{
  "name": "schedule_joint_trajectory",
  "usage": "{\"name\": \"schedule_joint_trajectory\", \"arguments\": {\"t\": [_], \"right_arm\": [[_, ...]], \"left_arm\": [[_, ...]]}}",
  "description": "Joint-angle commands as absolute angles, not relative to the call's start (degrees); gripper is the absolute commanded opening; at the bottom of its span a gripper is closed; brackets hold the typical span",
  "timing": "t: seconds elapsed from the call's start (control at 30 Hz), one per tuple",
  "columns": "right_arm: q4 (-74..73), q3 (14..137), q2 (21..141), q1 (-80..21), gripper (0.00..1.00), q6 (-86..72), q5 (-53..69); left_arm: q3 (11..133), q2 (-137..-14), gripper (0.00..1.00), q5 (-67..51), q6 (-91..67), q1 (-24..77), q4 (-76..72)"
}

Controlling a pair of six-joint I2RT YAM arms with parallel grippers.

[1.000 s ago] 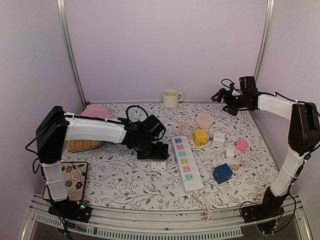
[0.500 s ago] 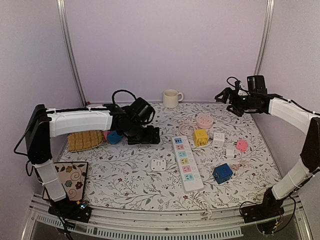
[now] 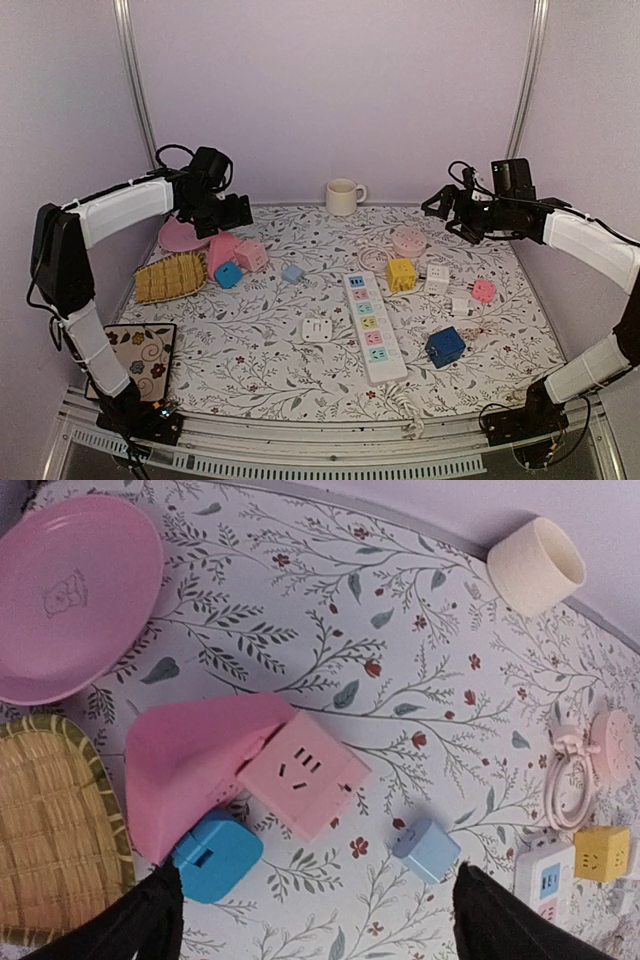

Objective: Pull the plug off the socket

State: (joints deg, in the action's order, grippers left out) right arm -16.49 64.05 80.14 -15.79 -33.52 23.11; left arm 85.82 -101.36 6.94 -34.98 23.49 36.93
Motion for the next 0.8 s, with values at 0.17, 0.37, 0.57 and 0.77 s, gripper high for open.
{"name": "schedule_joint_trajectory", "arguments": {"t": [0.17, 0.37, 0.57, 0.77], "right_arm": [[-16.2, 61.1, 75.5, -16.3, 0.99, -34.3, 23.0], [-16.8, 61.0, 74.9, -16.3, 0.99, -33.8, 23.2], [-17.0, 60.3, 74.6, -16.3, 0.99, -33.3, 23.4], [-16.8, 59.8, 75.2, -16.4, 0.99, -33.2, 23.7]], "left_arm": [[90.2, -108.1, 0.95, 4.3, -30.0, 14.6, 34.6], [91.6, -112.1, 0.96, 0.4, -26.7, 13.2, 30.6], [91.4, -115.3, 0.95, -3.4, -25.1, 13.4, 28.7], [85.7, -109.8, 0.91, -5.1, -26.9, 15.2, 25.5]]}}
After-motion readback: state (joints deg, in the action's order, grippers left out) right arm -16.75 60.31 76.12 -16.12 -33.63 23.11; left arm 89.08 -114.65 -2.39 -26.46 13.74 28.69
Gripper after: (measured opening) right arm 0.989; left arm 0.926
